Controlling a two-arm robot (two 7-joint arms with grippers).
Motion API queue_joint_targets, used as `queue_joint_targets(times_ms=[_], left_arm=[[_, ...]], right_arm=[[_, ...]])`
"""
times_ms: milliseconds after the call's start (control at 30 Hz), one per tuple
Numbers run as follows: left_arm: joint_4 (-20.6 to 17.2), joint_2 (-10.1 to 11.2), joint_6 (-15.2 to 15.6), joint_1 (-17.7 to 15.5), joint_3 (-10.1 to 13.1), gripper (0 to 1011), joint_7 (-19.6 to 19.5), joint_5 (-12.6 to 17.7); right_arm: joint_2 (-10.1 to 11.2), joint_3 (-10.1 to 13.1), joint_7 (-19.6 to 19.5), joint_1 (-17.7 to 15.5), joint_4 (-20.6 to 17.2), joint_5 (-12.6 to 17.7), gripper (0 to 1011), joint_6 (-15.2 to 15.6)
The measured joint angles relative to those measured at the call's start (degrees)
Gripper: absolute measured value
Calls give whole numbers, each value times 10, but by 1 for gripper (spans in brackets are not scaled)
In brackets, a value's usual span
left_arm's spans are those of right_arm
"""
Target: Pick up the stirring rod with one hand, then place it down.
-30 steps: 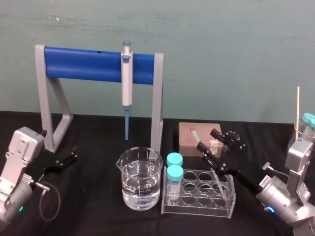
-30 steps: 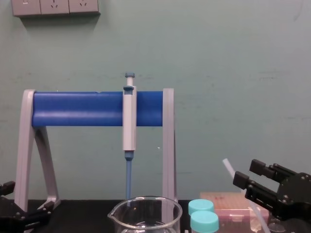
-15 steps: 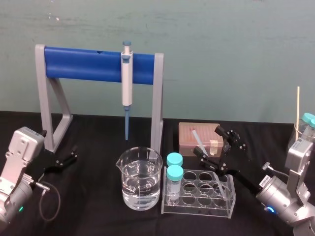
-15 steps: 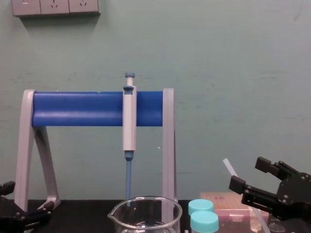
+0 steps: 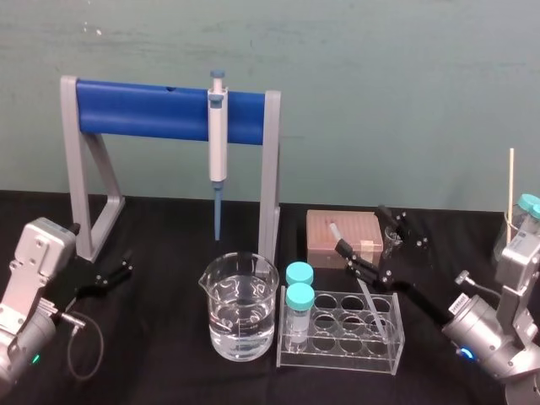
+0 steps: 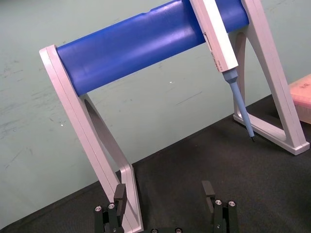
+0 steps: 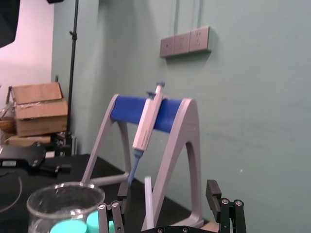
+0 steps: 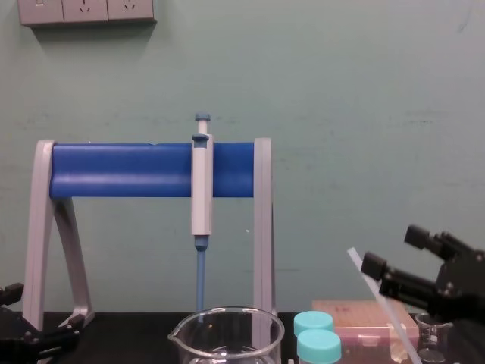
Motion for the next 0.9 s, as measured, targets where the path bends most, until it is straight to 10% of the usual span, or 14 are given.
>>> queue_joint_targets(times_ms=[400, 900], left_arm=[[0, 0, 0, 0, 0, 1000, 0, 0], [0, 0, 0, 0, 0, 1000, 0, 0]], right_arm=[[-1, 45, -71, -43, -89, -15, 1000, -1], [2, 101, -171, -94, -139, -40, 1000, 130]])
